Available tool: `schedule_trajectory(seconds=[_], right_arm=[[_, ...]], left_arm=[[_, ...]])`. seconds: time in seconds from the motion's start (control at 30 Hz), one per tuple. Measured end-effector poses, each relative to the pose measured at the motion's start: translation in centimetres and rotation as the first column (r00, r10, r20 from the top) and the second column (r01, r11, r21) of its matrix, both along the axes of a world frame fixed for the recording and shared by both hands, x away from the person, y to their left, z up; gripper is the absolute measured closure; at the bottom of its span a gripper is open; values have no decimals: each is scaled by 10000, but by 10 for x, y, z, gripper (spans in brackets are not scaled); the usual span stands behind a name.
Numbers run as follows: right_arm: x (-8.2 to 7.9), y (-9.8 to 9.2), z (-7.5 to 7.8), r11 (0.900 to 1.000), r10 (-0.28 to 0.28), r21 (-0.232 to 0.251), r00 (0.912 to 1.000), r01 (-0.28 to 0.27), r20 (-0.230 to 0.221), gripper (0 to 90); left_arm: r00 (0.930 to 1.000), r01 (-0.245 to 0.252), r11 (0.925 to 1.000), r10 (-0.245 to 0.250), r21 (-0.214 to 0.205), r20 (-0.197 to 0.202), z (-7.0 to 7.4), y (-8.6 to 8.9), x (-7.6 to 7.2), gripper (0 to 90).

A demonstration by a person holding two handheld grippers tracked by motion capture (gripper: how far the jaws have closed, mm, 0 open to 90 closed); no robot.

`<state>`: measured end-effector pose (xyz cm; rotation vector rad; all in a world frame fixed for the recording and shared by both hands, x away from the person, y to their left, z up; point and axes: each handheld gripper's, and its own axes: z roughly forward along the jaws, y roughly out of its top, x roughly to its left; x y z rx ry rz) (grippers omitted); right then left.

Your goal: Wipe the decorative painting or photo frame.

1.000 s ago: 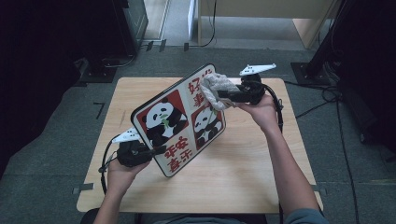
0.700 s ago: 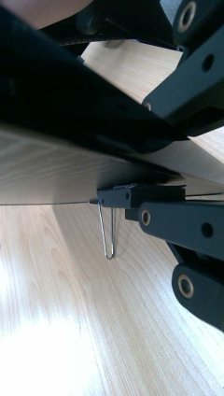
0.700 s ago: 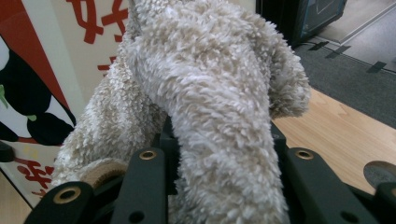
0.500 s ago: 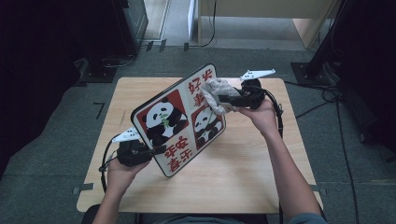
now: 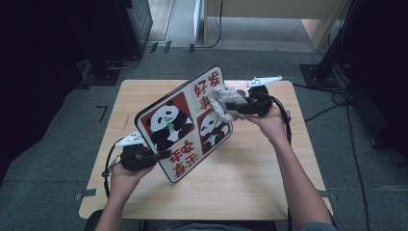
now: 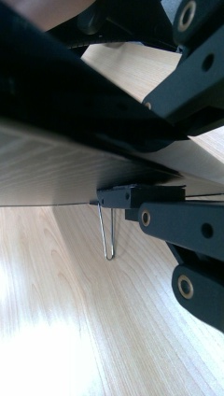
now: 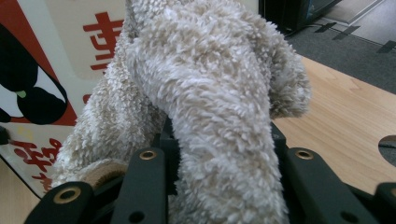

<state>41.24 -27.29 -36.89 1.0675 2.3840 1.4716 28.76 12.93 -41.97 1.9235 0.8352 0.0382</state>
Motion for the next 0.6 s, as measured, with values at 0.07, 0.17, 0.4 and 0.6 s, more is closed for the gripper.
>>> schedule_trajectory(seconds=[0.07, 0.17, 0.4, 0.6], right_arm=[[0, -1, -2, 10000, 24, -36, 9999, -25, -115, 646], [-1, -1, -5, 10000, 37, -26, 9999, -37, -106, 647], [-2, -2, -14, 9999, 50, -158, 10000, -51, -81, 643], [-3, -2, -20, 9993, -30, -365, 9995, 19, -299, 642]], left_arm=[[10000, 4, 10000, -4, -2, 4, 0, 0, 0, 793], [10000, 13, 10000, -13, -4, 3, 0, 0, 0, 792], [10000, 6, 10000, -6, -12, -5, 0, 0, 0, 792], [10000, 35, 10000, -35, -48, -36, 0, 0, 0, 791]])
